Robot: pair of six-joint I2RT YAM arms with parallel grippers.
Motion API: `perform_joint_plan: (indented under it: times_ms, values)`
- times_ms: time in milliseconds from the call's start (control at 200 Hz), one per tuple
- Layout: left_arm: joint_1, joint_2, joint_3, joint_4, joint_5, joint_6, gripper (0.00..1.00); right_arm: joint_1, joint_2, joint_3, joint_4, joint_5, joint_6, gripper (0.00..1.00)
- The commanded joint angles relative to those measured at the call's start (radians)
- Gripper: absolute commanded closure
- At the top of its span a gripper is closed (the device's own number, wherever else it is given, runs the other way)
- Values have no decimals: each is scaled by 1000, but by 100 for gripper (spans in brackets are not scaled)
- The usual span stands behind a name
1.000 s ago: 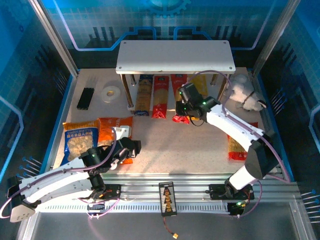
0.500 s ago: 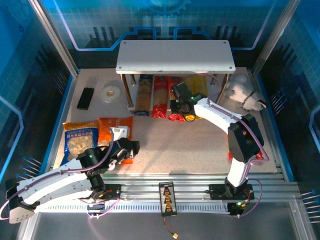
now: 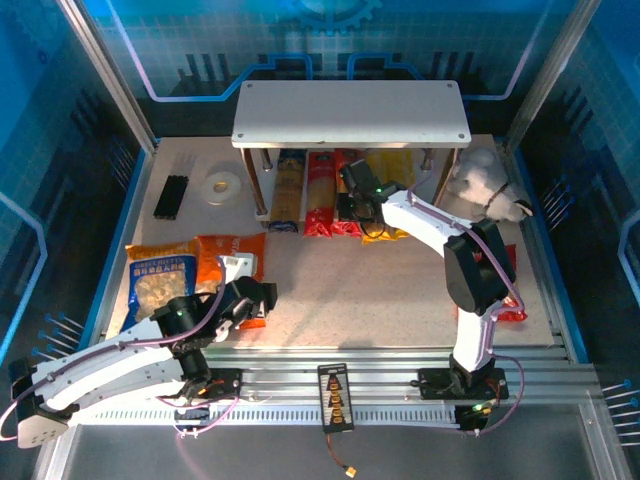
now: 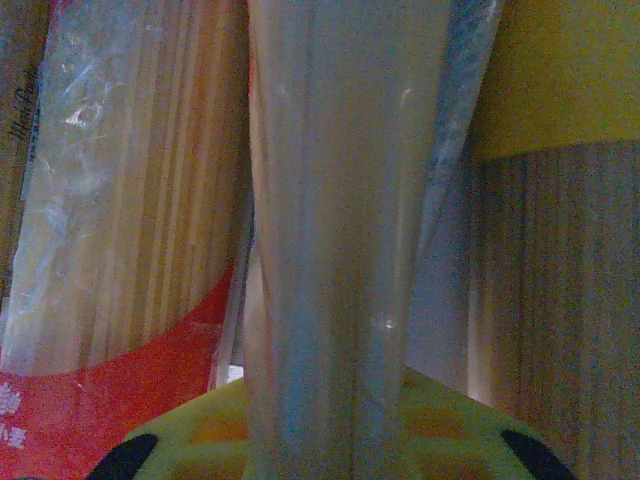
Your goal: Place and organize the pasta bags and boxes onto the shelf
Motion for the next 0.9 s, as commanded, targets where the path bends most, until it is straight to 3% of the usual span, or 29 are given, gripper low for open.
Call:
perform_joint_plan:
  times_ms: [0, 260, 365, 510, 780, 896]
  values:
    - [-4, -10, 28, -23, -22, -4, 40, -19, 15, 21, 103, 34, 10, 71]
    - [-5, -15, 27, -31, -24, -11, 40, -33, -24, -24, 113, 30, -11, 31]
    - [-4, -16, 28, -38, -26, -12, 40, -43, -61, -38, 115, 39, -22, 24]
    - [-4, -16, 24, -50, -35, -20, 40, -52, -141, -76, 144, 48, -34, 26]
    - [-4, -12, 19, -47, -50, -24, 41, -35, -198, -129, 165, -9, -31, 57]
    - [-4, -12, 23, -76, -73, -43, 41, -24, -246, -203, 190, -21, -27, 58]
